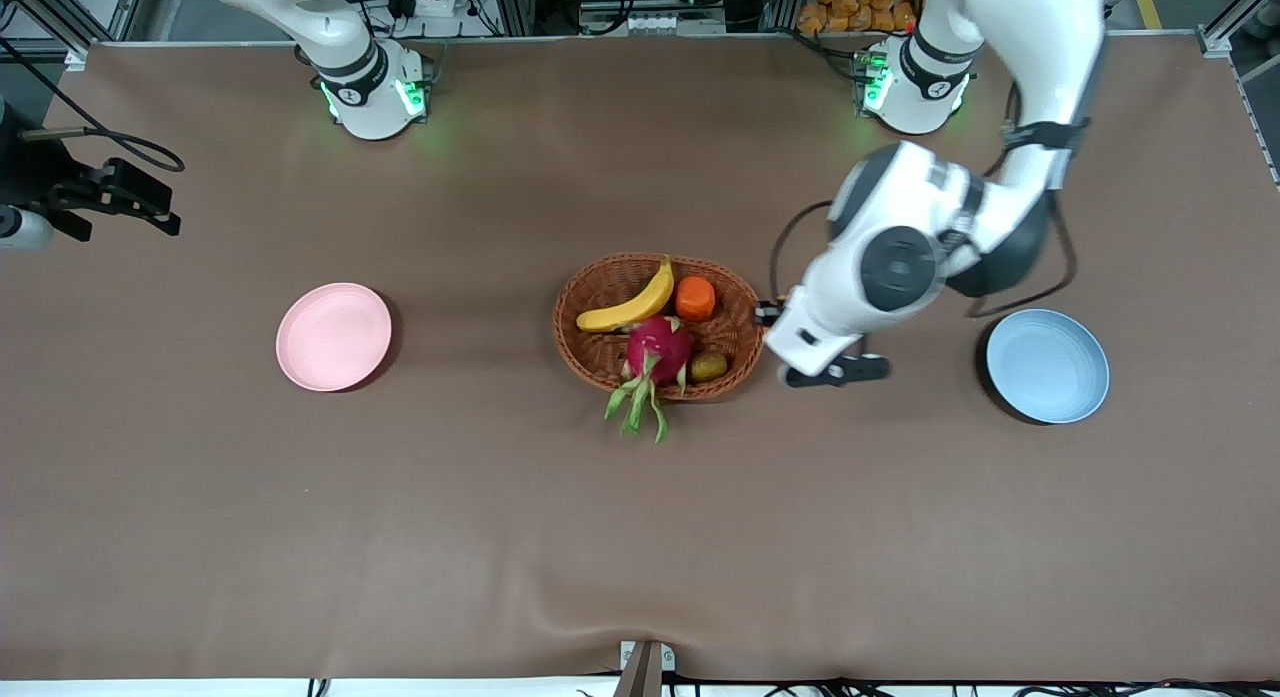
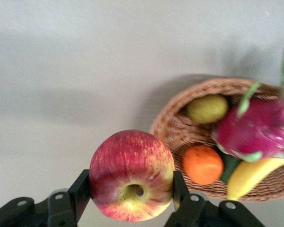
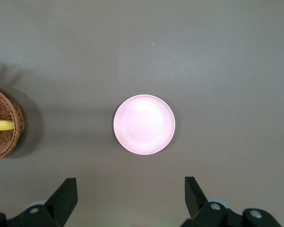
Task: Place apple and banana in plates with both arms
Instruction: 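Lift the red apple and carry it to the light blue plate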
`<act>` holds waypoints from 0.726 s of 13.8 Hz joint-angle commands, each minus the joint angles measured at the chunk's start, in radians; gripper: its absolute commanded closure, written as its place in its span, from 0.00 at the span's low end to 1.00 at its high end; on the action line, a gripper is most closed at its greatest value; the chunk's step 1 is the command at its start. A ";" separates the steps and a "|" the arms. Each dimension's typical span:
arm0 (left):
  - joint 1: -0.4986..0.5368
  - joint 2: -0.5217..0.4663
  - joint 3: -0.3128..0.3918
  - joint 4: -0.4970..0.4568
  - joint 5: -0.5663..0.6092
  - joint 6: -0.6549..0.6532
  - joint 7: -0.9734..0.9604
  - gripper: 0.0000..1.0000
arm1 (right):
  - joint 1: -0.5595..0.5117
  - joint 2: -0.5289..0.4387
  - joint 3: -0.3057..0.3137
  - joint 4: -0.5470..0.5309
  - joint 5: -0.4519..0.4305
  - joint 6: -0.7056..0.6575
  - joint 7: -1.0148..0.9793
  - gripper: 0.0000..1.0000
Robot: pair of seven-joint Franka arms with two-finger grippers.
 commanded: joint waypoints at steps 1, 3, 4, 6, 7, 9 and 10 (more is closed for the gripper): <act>0.105 -0.058 -0.008 -0.074 0.028 -0.004 0.150 0.59 | 0.014 0.002 -0.009 0.008 -0.004 0.002 -0.007 0.00; 0.180 -0.078 -0.008 -0.106 0.054 -0.004 0.260 0.59 | 0.017 0.002 -0.009 0.008 -0.004 0.002 -0.007 0.00; 0.206 -0.083 -0.008 -0.120 0.078 -0.004 0.297 0.59 | 0.017 0.002 -0.009 0.008 -0.004 0.002 -0.007 0.00; 0.274 -0.086 -0.011 -0.142 0.158 0.002 0.356 0.59 | 0.019 0.002 -0.009 0.008 -0.003 0.002 -0.005 0.00; 0.307 -0.084 -0.011 -0.152 0.178 0.009 0.405 0.59 | 0.020 0.002 -0.007 0.008 -0.003 0.002 -0.003 0.00; 0.384 -0.084 -0.011 -0.197 0.180 0.062 0.511 0.58 | 0.031 0.002 -0.006 0.012 -0.003 0.001 0.006 0.00; 0.421 -0.084 -0.011 -0.221 0.180 0.087 0.571 0.58 | 0.048 0.002 -0.004 0.012 -0.003 0.001 0.007 0.00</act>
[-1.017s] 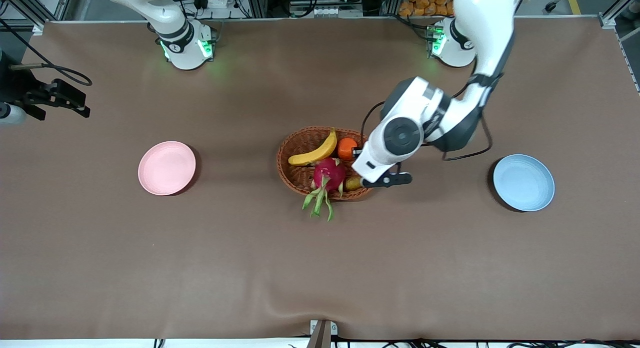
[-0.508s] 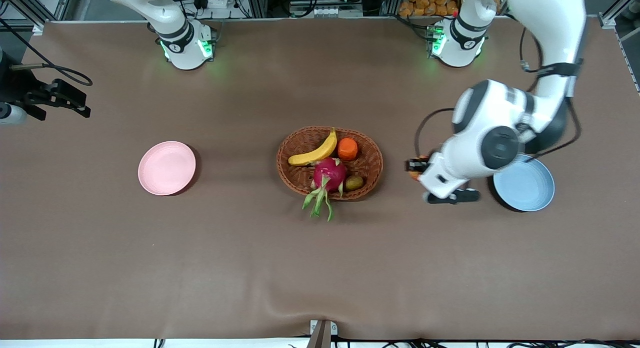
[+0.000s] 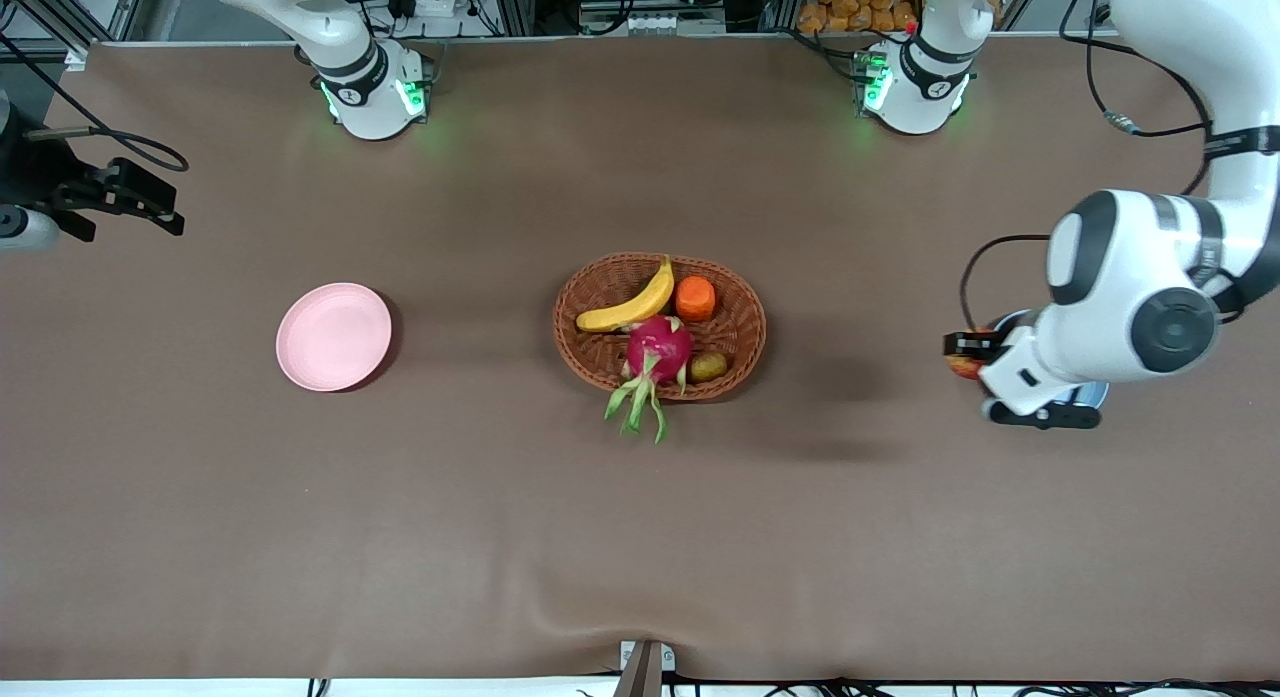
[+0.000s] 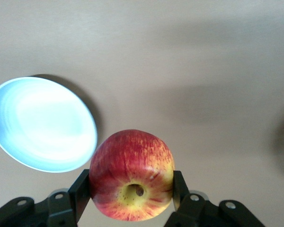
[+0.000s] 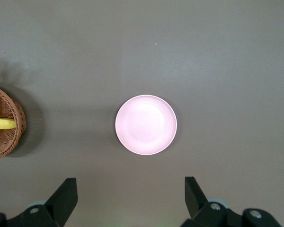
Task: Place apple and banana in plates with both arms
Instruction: 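Lift the red apple and carry it to the light blue plate, then lower the apple onto the blue plate while the right gripper reaches the basket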
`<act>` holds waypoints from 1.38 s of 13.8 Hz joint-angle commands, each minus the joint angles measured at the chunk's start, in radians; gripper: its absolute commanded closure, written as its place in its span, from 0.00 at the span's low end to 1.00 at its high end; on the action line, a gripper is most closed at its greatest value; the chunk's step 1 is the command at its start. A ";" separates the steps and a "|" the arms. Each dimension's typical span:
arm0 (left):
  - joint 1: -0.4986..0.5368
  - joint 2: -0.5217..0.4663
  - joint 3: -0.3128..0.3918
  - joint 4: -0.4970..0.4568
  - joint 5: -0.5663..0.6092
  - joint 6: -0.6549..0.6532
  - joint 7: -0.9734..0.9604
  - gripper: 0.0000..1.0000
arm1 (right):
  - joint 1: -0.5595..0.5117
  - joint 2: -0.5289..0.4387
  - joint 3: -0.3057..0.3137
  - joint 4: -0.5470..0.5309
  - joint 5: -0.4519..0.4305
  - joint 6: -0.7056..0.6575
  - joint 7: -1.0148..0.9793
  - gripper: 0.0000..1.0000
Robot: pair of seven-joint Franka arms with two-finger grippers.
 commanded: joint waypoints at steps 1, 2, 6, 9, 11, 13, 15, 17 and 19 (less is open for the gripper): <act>0.097 -0.037 -0.014 -0.111 0.017 0.086 0.122 0.58 | 0.050 0.000 -0.006 0.015 -0.005 -0.002 0.012 0.00; 0.114 -0.039 -0.014 -0.137 0.018 0.111 0.134 0.59 | 0.066 0.000 -0.006 0.022 -0.005 -0.003 0.028 0.00; 0.206 -0.019 -0.017 -0.190 0.116 0.207 0.168 0.59 | 0.077 0.000 -0.004 0.022 -0.007 -0.005 0.070 0.00; 0.286 0.027 -0.017 -0.218 0.123 0.303 0.288 0.59 | 0.075 0.000 -0.006 0.022 -0.007 -0.005 0.070 0.00; 0.299 0.039 -0.017 -0.259 0.123 0.345 0.303 0.58 | 0.078 0.002 -0.006 0.022 -0.007 -0.003 0.070 0.00; 0.326 0.033 -0.019 -0.319 0.123 0.430 0.305 0.57 | 0.103 0.002 -0.004 0.022 -0.004 0.000 0.073 0.00; 0.325 0.038 -0.019 -0.324 0.123 0.435 0.305 0.57 | 0.187 0.004 -0.004 0.023 -0.007 0.003 0.125 0.00; 0.325 0.045 -0.019 -0.324 0.123 0.451 0.305 0.54 | 0.270 0.022 -0.004 0.022 -0.008 0.041 0.305 0.00; 0.326 0.053 -0.019 -0.321 0.123 0.459 0.306 0.48 | 0.372 0.049 -0.004 0.023 -0.016 0.073 0.499 0.00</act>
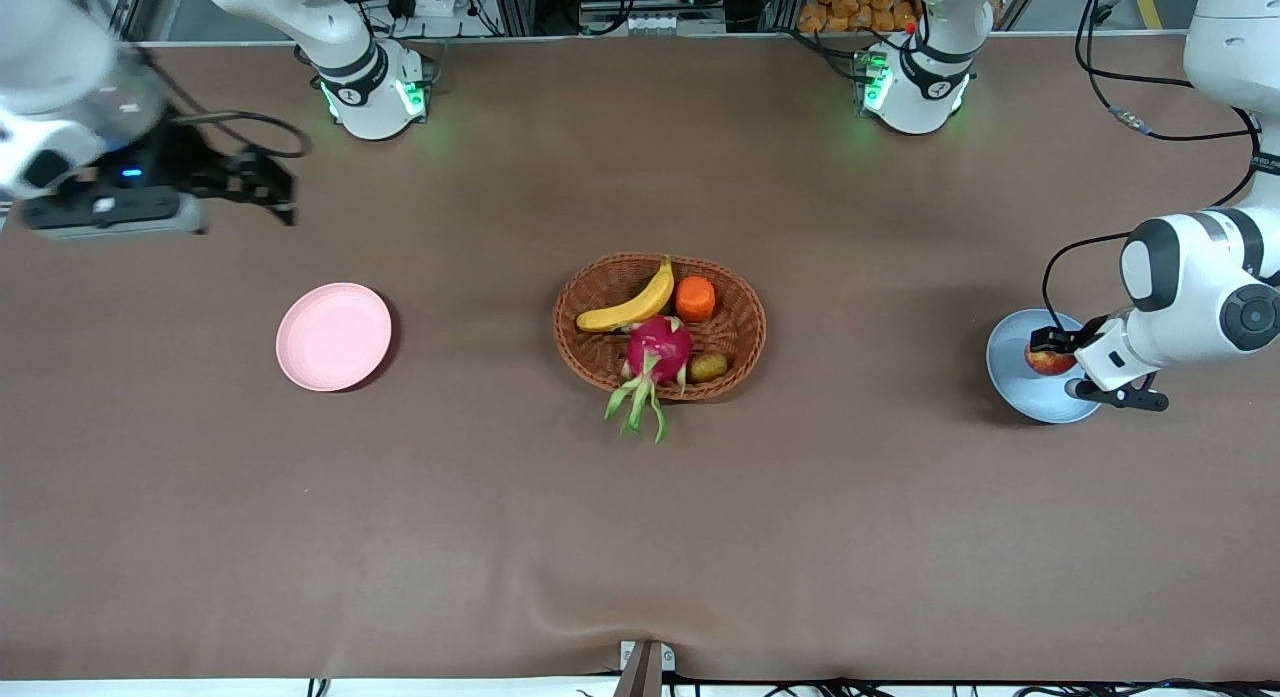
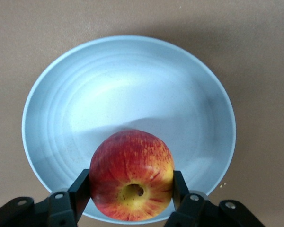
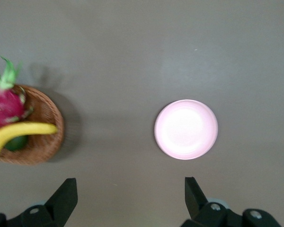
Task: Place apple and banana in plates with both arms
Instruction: 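Lower the apple onto the blue plate while the right gripper reaches the basket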
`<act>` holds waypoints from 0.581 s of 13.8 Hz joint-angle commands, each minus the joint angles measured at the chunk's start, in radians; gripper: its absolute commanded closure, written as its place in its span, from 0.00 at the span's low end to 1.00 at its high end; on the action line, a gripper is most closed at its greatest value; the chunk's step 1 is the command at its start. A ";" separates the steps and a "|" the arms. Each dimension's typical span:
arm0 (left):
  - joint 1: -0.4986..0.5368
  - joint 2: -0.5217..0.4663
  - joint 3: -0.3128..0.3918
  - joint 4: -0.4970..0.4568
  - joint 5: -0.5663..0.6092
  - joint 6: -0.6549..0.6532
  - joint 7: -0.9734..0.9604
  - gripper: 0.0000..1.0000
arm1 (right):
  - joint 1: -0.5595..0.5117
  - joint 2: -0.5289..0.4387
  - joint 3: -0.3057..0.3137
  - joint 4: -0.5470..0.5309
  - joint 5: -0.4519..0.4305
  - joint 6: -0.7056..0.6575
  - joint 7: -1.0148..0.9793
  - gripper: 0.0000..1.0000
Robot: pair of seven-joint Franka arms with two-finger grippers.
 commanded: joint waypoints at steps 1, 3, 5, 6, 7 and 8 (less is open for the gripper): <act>0.015 -0.006 -0.011 -0.013 0.020 0.022 0.003 0.43 | 0.133 0.049 -0.010 0.016 -0.017 0.034 0.230 0.00; 0.015 -0.005 -0.010 -0.010 0.020 0.022 0.004 0.32 | 0.212 0.086 -0.010 0.016 -0.021 0.036 0.324 0.00; 0.019 0.004 -0.010 -0.005 0.020 0.022 0.004 0.20 | 0.262 0.126 -0.010 0.015 -0.023 0.030 0.330 0.00; 0.022 0.004 -0.010 -0.004 0.020 0.022 0.004 0.12 | 0.292 0.141 -0.010 0.013 -0.023 0.033 0.333 0.00; 0.021 0.012 -0.010 -0.004 0.020 0.022 0.004 0.06 | 0.319 0.174 -0.011 0.013 -0.026 0.037 0.351 0.00; 0.021 0.015 -0.010 -0.001 0.020 0.022 0.004 0.00 | 0.348 0.207 -0.011 0.015 -0.027 0.060 0.393 0.00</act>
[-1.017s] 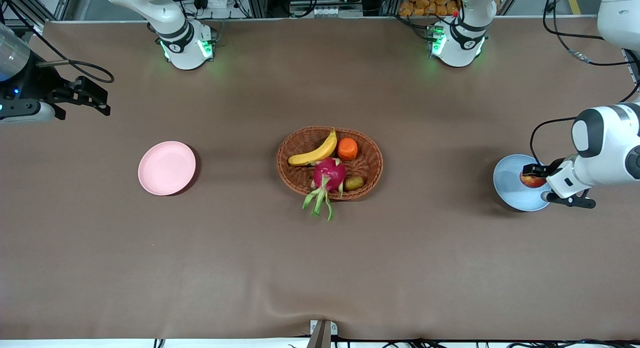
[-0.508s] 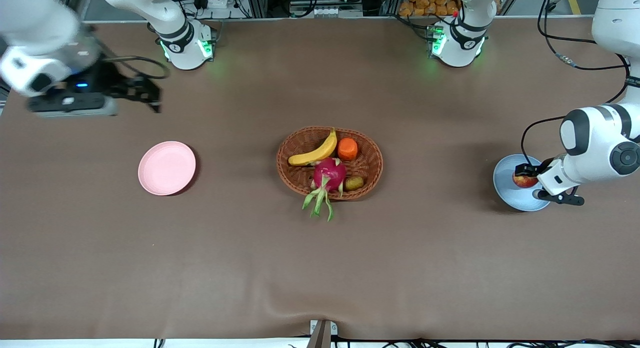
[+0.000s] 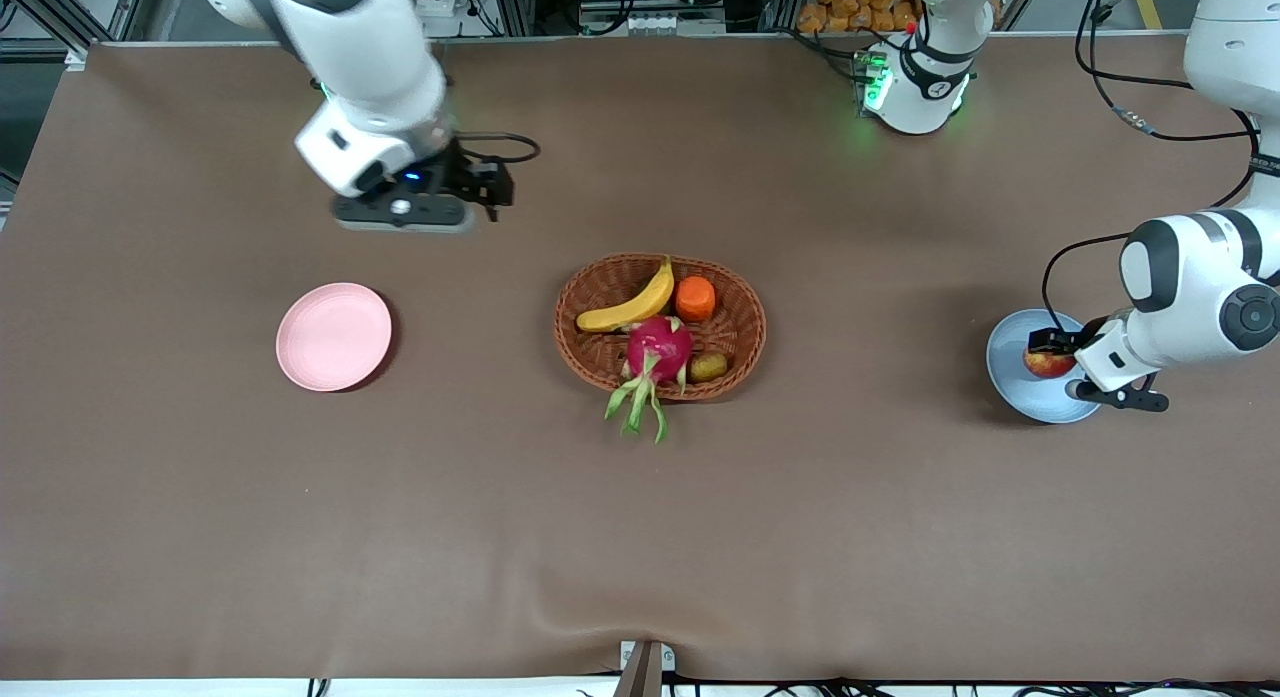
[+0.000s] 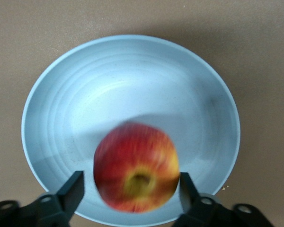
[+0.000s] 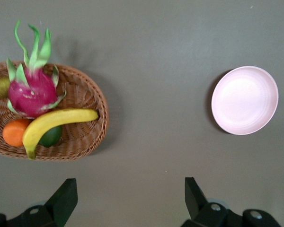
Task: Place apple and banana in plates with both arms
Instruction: 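Lower the apple onto the blue plate while the right gripper reaches the basket, then open the left gripper and raise it while the right gripper descends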
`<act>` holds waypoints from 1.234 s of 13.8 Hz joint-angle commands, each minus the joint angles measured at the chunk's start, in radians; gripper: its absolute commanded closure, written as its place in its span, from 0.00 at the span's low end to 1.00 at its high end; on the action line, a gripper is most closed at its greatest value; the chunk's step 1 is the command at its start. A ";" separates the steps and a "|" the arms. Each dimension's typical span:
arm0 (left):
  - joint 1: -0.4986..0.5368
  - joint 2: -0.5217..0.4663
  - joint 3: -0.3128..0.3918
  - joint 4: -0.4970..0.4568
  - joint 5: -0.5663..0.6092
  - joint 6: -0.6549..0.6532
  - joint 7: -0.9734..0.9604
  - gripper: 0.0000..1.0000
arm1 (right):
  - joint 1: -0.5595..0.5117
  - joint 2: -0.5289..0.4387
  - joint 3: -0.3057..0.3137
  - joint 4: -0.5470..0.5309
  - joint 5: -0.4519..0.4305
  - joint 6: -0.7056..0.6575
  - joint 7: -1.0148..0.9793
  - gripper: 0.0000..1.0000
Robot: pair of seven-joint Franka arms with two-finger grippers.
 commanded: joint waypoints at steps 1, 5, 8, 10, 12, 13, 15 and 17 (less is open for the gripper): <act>0.014 0.007 -0.011 0.001 0.020 0.016 0.004 0.00 | 0.076 0.081 -0.014 0.016 -0.024 0.068 0.124 0.00; 0.006 -0.021 -0.016 0.035 0.020 -0.019 0.006 0.00 | 0.150 0.201 -0.012 0.015 -0.016 0.225 0.354 0.00; -0.006 -0.029 -0.027 0.128 0.019 -0.143 0.007 0.00 | 0.185 0.259 -0.012 0.016 -0.004 0.305 0.443 0.00; -0.006 -0.033 -0.046 0.182 0.019 -0.200 0.004 0.00 | 0.193 0.288 -0.012 0.016 0.016 0.337 0.443 0.00; -0.007 -0.033 -0.074 0.220 0.014 -0.236 -0.002 0.00 | 0.209 0.319 -0.012 0.018 0.046 0.395 0.459 0.00; -0.007 -0.035 -0.085 0.240 0.014 -0.248 -0.004 0.00 | 0.209 0.336 -0.012 0.018 0.051 0.423 0.497 0.00; -0.009 -0.033 -0.103 0.312 0.016 -0.314 -0.004 0.00 | 0.224 0.365 -0.012 0.018 0.051 0.478 0.552 0.00; -0.010 -0.033 -0.123 0.365 0.017 -0.363 -0.002 0.00 | 0.233 0.394 -0.012 0.018 0.059 0.520 0.584 0.00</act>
